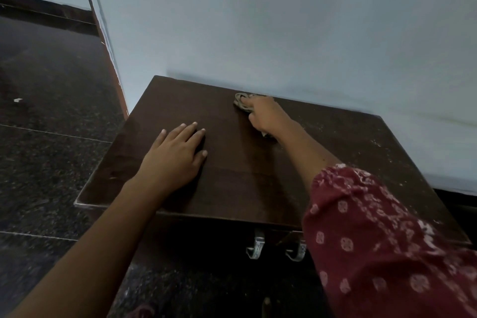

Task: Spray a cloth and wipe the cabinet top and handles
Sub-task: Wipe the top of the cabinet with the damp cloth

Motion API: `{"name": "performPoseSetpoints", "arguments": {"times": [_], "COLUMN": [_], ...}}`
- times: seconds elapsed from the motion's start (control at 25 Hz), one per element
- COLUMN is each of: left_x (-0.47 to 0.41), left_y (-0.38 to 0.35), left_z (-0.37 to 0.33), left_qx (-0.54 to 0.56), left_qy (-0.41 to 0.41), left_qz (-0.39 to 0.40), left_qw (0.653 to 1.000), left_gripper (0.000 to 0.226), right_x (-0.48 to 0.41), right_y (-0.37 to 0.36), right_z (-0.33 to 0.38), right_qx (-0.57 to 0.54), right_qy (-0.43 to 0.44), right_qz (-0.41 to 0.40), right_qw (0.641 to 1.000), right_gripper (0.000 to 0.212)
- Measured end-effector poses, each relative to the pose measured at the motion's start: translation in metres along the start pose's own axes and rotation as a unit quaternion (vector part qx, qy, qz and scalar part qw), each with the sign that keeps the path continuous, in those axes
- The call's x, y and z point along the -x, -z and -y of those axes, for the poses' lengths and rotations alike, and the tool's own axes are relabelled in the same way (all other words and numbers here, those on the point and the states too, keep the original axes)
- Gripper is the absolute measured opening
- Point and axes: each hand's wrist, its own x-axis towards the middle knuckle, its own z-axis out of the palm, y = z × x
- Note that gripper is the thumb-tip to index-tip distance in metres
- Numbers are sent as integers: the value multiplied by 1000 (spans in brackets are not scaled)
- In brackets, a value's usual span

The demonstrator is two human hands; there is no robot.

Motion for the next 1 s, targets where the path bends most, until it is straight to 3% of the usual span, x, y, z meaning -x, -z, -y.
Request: {"name": "performPoseSetpoints", "arguments": {"times": [0.24, 0.6, 1.0], "left_x": [10, 9, 1], "left_y": [-6, -10, -7], "left_z": [-40, -62, -69], "left_qx": [-31, -15, -19], "left_qy": [-65, -58, -58], "left_qz": [27, 22, 37], "left_qw": [997, 998, 997], "left_gripper": [55, 53, 55], "right_x": [79, 198, 162], "right_y": [-12, -33, -24], "right_z": [-4, -32, -54], "right_qx": [23, -26, -10], "right_qy": [49, 191, 165], "right_qz": [18, 34, 17], "right_qw": [998, 981, 986], "right_gripper": [61, 67, 65]}}
